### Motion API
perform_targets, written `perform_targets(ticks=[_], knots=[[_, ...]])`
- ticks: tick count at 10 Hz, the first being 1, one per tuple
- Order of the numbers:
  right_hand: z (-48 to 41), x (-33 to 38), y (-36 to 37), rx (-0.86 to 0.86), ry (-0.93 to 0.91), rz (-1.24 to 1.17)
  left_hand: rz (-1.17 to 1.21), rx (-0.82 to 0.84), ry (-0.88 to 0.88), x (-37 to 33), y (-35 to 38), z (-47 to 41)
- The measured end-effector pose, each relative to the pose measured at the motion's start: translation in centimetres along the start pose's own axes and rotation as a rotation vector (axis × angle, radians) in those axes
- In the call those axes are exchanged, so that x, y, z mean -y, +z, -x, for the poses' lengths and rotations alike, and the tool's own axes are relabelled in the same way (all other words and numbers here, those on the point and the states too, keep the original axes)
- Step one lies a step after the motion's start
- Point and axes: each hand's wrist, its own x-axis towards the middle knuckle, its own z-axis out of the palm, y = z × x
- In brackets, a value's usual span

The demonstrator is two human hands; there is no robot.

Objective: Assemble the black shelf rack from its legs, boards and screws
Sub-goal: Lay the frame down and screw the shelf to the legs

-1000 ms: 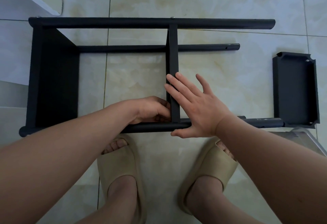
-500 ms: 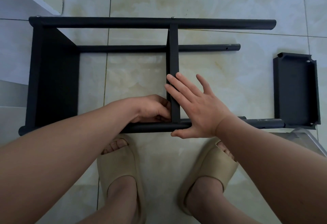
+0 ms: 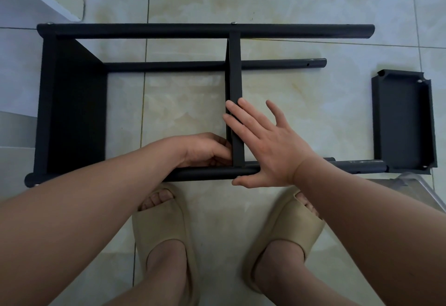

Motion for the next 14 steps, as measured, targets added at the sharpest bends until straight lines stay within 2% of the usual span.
perform_targets(ticks=[6,8,14], knots=[[0.0,0.1,0.0,-0.003,0.002,-0.008,-0.051,-0.063,-0.098,-1.9,-0.1,0.1],[0.0,0.0,-0.1,-0.001,0.003,-0.004,0.011,-0.047,-0.084,-1.3,-0.1,0.3],[-0.1,0.0,-0.1,0.000,0.000,-0.010,-0.098,-0.104,-0.214,-2.5,0.2,0.2]])
